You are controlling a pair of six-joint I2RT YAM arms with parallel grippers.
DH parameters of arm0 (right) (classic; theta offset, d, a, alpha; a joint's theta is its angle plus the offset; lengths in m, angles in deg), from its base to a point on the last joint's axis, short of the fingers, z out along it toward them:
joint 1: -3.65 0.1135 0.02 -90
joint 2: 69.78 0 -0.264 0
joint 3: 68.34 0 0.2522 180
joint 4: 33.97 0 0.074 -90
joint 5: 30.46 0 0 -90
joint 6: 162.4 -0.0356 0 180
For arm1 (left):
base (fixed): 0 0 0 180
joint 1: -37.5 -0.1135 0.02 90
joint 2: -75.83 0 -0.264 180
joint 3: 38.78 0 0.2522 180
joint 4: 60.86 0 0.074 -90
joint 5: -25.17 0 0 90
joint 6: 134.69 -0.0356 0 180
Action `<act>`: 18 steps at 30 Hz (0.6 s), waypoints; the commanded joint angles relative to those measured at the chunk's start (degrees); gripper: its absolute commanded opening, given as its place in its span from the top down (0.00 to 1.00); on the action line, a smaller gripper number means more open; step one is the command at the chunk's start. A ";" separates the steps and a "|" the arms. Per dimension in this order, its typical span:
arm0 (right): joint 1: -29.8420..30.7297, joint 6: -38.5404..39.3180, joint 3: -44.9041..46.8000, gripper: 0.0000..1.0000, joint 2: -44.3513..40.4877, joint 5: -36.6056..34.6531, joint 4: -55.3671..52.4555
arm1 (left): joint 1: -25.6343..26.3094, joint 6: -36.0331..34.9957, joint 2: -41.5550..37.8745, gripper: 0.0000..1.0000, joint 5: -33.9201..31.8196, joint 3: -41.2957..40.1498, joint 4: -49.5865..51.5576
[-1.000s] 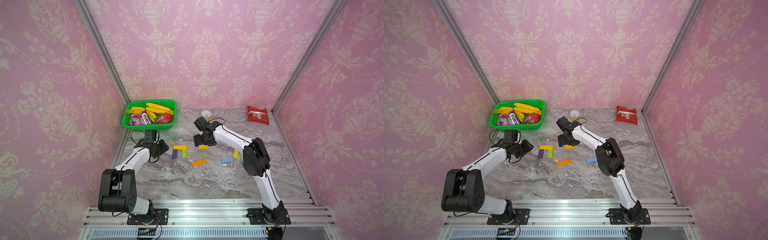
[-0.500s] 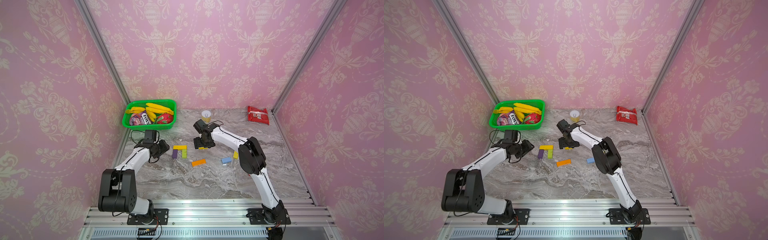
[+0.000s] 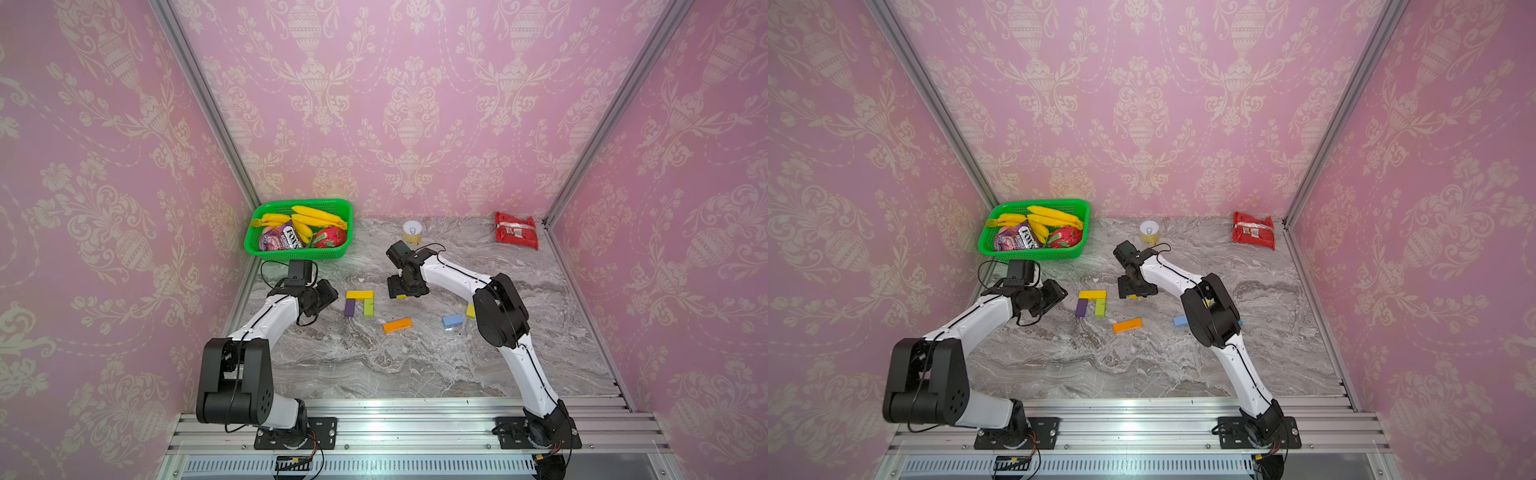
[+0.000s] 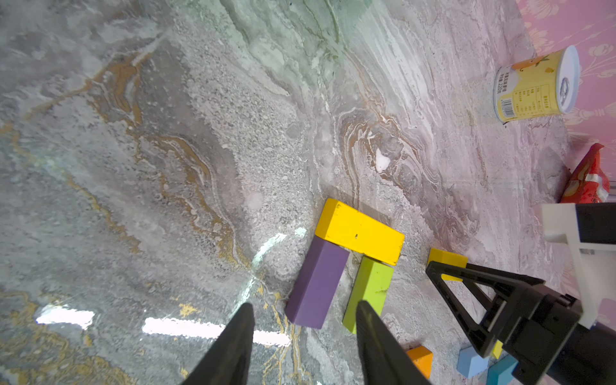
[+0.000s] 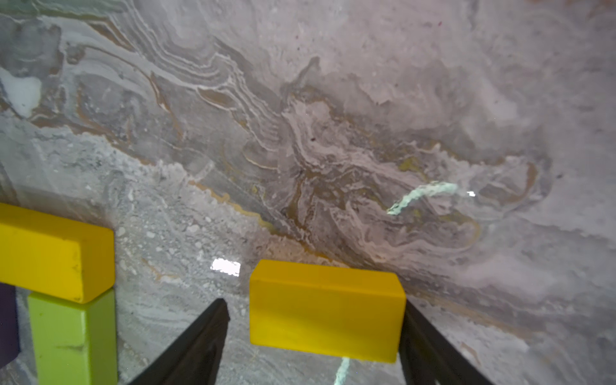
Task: Assemble the letter p with building blocks
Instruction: Pick up the building block from the center of the board.
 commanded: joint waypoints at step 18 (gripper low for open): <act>2.79 -2.73 1.91 0.56 2.02 -7.59 -4.06 | -0.81 0.08 -3.91 0.48 1.72 -1.09 1.21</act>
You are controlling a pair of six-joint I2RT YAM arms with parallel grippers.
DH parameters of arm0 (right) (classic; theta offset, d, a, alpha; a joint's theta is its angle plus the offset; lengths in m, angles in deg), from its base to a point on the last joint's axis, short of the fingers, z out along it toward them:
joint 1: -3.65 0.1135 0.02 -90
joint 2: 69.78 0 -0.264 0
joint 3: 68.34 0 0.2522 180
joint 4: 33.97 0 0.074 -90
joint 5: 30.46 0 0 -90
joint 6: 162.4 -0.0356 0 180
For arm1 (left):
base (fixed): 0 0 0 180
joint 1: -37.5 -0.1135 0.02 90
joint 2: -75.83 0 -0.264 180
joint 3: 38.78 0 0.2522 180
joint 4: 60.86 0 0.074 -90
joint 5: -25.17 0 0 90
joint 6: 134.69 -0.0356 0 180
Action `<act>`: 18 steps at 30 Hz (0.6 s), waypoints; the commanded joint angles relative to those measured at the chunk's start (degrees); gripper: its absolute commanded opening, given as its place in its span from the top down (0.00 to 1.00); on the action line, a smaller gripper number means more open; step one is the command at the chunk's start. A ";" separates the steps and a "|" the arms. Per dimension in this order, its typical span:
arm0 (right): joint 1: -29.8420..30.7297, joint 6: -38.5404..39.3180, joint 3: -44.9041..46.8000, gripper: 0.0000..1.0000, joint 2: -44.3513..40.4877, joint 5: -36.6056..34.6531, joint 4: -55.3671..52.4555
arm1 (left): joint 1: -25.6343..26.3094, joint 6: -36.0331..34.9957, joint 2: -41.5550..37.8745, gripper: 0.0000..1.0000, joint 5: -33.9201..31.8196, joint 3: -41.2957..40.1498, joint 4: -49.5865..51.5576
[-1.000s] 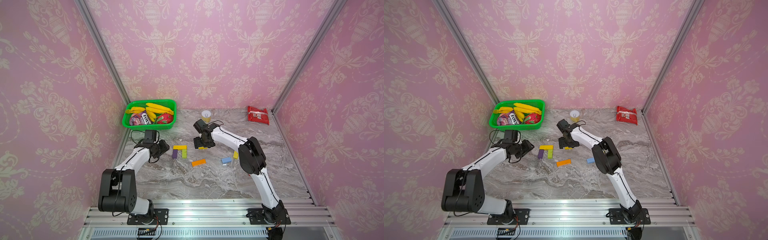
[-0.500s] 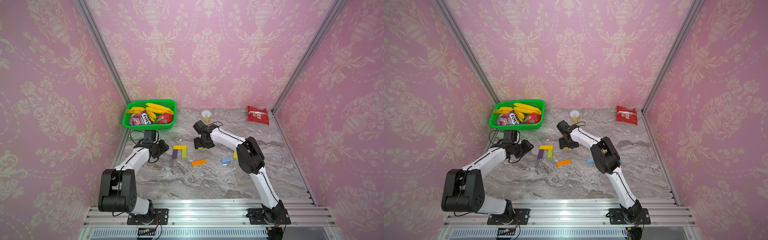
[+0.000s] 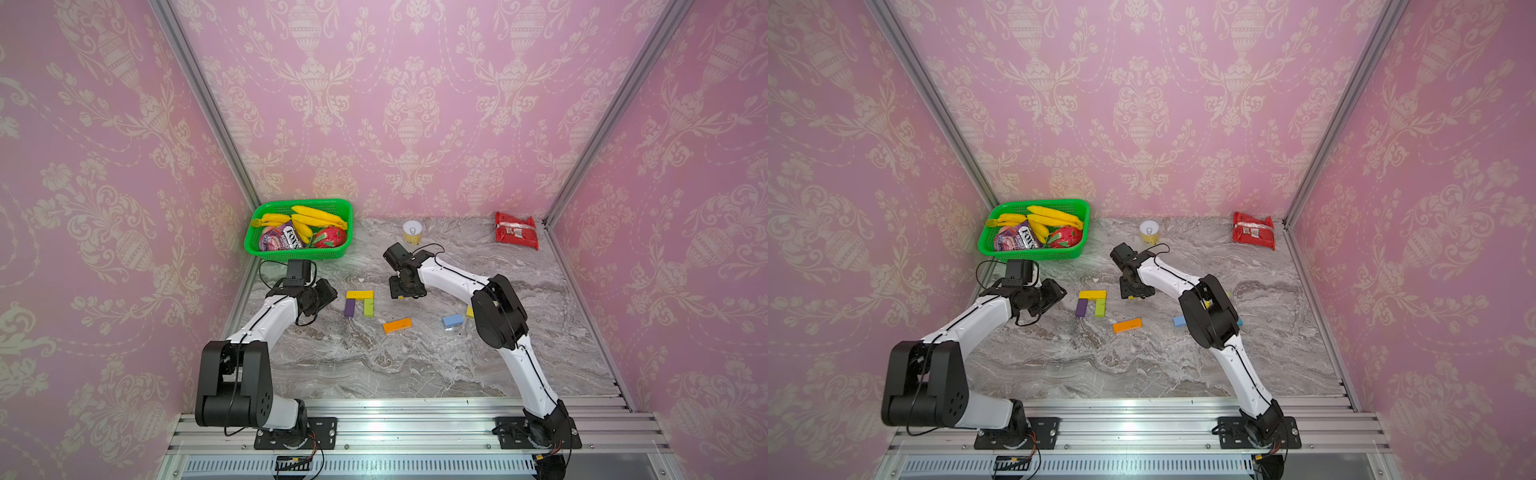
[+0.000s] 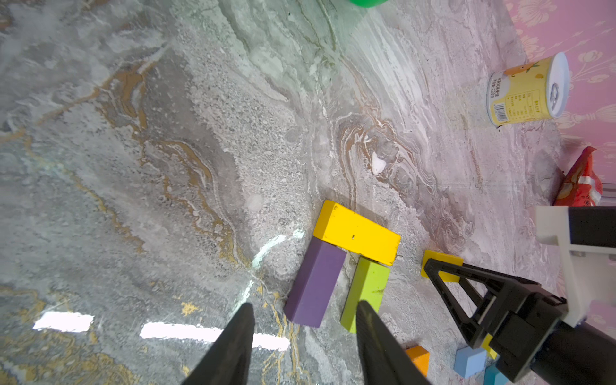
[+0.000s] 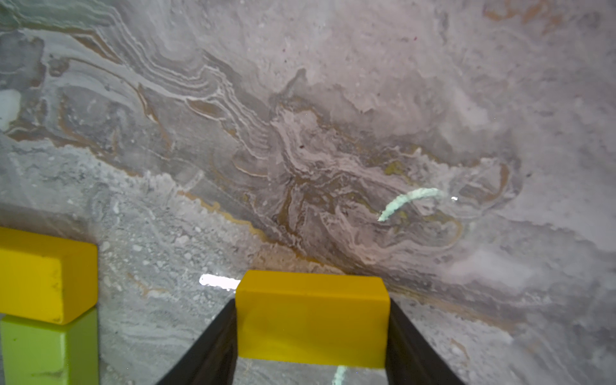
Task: Assemble the letter p with building blocks
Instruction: Pick up the building block from the center of the board.
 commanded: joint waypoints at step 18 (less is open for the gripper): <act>10.20 -10.50 12.41 0.59 -14.57 -1.42 1.22 | -0.43 0.41 -8.29 0.48 4.61 -4.43 0.68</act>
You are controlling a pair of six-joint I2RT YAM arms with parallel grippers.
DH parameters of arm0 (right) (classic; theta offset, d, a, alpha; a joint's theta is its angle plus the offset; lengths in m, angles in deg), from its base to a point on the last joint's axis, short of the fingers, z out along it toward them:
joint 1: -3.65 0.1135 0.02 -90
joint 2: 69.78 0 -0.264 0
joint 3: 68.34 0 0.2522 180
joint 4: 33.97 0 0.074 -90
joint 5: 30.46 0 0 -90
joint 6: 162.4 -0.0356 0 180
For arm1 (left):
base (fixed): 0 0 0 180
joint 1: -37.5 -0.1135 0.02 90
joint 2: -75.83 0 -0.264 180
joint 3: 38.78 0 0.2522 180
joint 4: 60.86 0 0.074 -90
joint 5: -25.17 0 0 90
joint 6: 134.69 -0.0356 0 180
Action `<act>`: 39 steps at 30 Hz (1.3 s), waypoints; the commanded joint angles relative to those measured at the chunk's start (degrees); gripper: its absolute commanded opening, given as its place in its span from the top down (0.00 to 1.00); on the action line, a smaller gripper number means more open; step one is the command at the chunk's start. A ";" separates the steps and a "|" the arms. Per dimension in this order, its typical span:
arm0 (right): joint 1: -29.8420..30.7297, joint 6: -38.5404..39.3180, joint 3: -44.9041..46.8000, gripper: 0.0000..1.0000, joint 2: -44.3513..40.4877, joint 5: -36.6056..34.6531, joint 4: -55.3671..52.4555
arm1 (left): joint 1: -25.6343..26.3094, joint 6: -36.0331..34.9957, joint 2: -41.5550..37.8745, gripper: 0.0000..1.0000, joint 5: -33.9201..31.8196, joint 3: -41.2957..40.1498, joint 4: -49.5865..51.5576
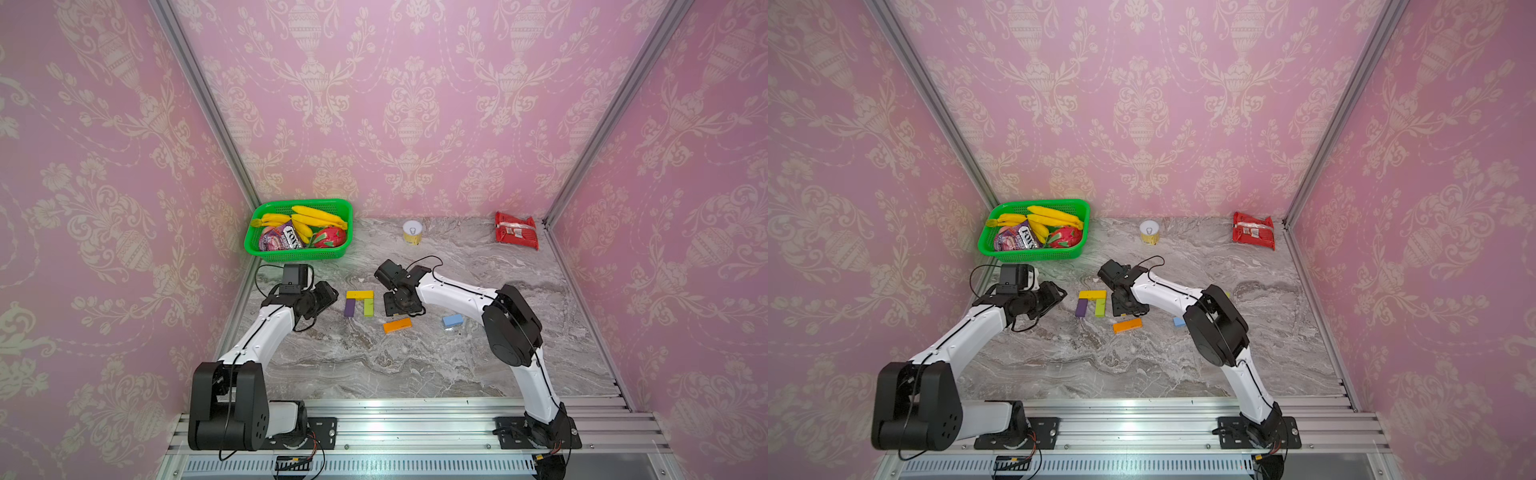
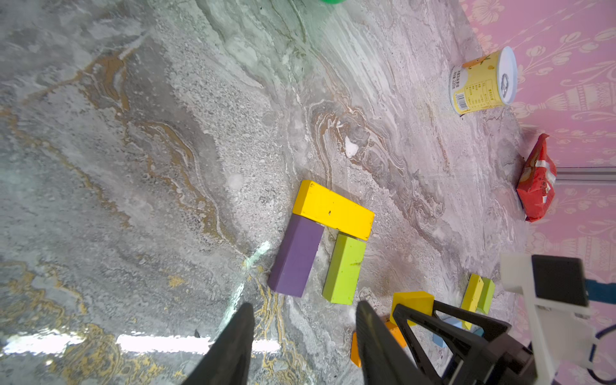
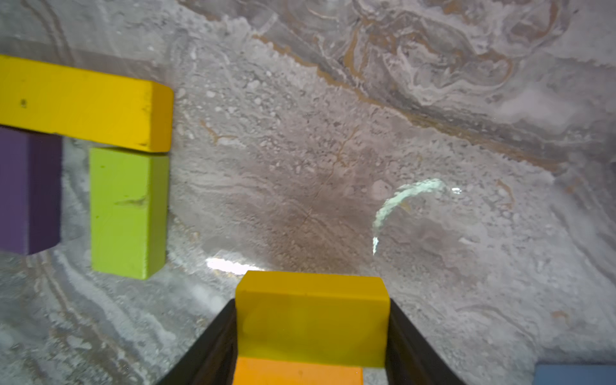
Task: Assemble the letter p with building blocks
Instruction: Pick up the building block from the center of the board, then assemble the building block at the center of the board.
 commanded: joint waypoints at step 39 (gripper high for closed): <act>8.09 -7.19 -12.00 0.42 10.47 3.90 -0.06 | -0.48 -0.70 -4.82 0.47 -0.59 -2.55 2.26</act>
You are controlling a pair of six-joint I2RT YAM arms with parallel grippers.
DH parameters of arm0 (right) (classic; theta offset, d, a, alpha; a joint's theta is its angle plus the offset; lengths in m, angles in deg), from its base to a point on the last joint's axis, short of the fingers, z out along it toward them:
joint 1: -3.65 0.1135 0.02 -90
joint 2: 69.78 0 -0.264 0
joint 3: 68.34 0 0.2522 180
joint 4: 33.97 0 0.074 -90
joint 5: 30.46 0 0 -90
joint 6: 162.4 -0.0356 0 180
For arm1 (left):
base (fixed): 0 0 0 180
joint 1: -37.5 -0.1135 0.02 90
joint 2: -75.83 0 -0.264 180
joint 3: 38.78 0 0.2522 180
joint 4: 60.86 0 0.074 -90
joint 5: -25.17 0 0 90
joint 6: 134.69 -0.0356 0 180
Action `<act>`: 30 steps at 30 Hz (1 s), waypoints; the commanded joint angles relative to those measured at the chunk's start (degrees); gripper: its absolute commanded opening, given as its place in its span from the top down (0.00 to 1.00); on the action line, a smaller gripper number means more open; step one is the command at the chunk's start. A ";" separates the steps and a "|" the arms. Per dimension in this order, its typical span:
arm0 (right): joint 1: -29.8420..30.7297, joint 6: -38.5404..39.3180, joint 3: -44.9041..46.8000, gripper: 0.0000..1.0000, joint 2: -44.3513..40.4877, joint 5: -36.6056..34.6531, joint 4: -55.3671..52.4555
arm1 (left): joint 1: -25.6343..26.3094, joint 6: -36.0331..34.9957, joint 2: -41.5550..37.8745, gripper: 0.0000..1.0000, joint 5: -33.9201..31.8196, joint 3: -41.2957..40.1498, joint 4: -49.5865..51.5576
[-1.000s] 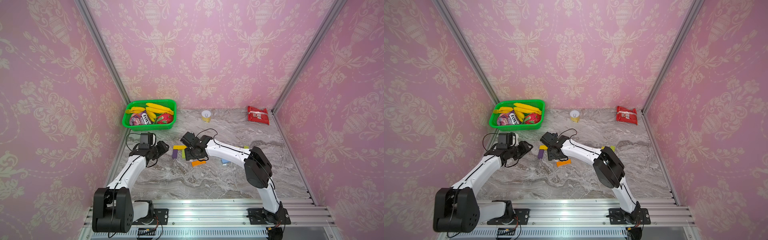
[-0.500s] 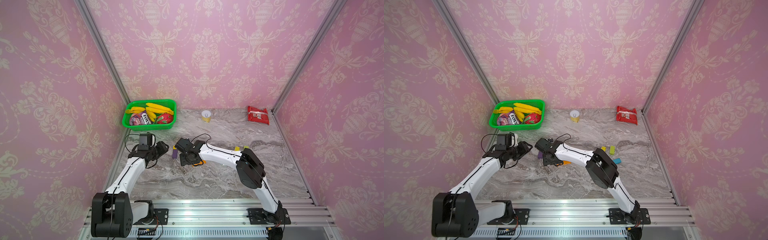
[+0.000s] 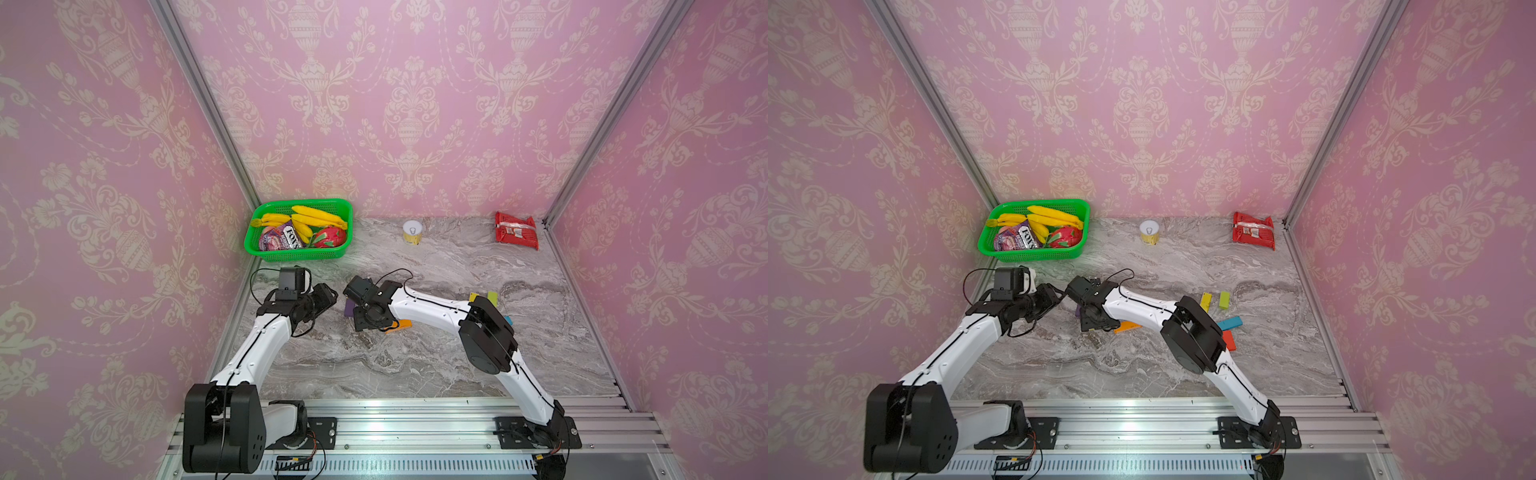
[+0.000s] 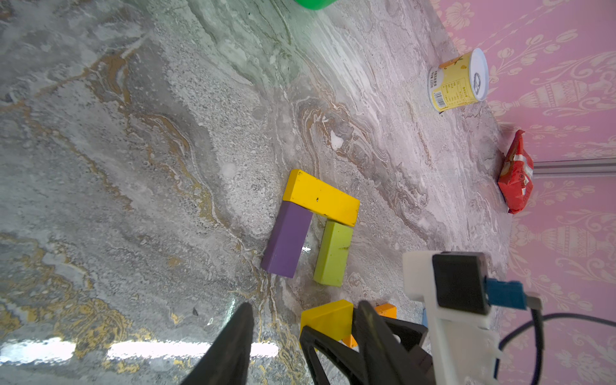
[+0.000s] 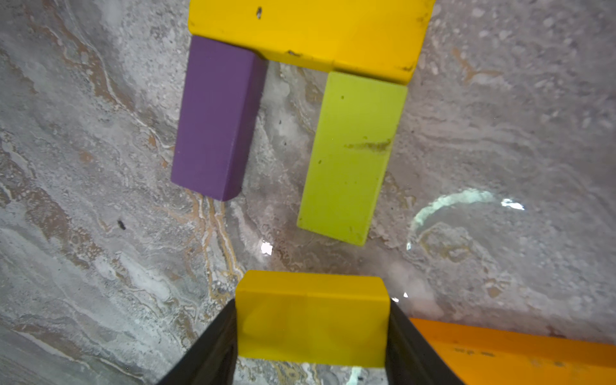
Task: Assemble the letter p with building blocks
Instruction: Assemble the building block at the center of the board.
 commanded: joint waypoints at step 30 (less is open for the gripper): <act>-8.59 8.30 23.08 0.44 -18.67 3.67 19.82 | 10.70 8.81 -6.27 0.62 -5.96 -9.21 2.98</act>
